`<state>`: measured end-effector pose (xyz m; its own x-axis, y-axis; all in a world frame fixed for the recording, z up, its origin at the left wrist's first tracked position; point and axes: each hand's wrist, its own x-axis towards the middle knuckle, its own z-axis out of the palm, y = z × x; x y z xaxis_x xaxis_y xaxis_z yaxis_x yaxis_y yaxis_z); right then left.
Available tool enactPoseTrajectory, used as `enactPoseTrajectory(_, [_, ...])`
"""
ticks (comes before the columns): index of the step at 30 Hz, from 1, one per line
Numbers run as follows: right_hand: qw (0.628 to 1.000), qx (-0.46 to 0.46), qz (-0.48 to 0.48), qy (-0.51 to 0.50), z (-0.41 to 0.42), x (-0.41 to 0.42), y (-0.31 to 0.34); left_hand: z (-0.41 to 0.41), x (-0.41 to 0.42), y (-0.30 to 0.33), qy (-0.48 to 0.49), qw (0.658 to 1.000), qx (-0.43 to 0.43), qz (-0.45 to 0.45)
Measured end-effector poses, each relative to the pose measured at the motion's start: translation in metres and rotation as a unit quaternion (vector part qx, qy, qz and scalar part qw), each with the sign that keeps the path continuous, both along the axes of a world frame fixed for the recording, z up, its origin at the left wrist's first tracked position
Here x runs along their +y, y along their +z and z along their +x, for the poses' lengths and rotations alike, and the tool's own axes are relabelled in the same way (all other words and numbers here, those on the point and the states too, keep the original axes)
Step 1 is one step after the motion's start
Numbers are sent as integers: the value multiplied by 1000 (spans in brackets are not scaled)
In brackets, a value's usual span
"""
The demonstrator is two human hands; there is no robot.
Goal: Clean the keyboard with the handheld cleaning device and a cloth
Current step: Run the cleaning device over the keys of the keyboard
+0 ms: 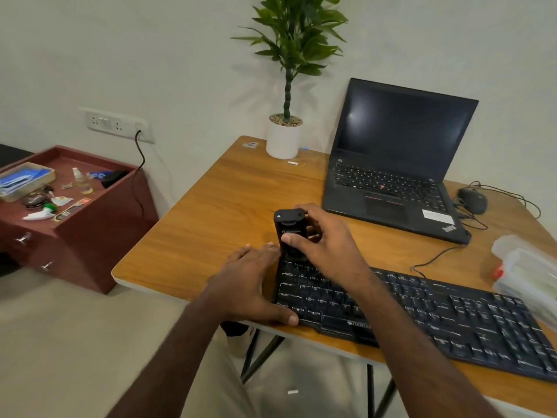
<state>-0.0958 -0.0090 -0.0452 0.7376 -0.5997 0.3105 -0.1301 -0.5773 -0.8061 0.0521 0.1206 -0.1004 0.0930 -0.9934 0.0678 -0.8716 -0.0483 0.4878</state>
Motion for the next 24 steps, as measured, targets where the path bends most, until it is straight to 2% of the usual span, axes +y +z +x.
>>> enactPoseTrajectory(8, [1000,7,11,-18,-56,-28,4,-3,2,8,1,1000,12,16])
enactPoseTrajectory(14, [995,-73,67,-5,-24,-21,2,-8,4,14,7,999,16,28])
enactPoseTrajectory(19, [998,-34,44,27,-6,-15,-11,-10,5,18,11,999,19,38])
enactPoseTrajectory(24, [998,-34,45,-7,-21,-31,-8,-8,4,16,22,998,11,54])
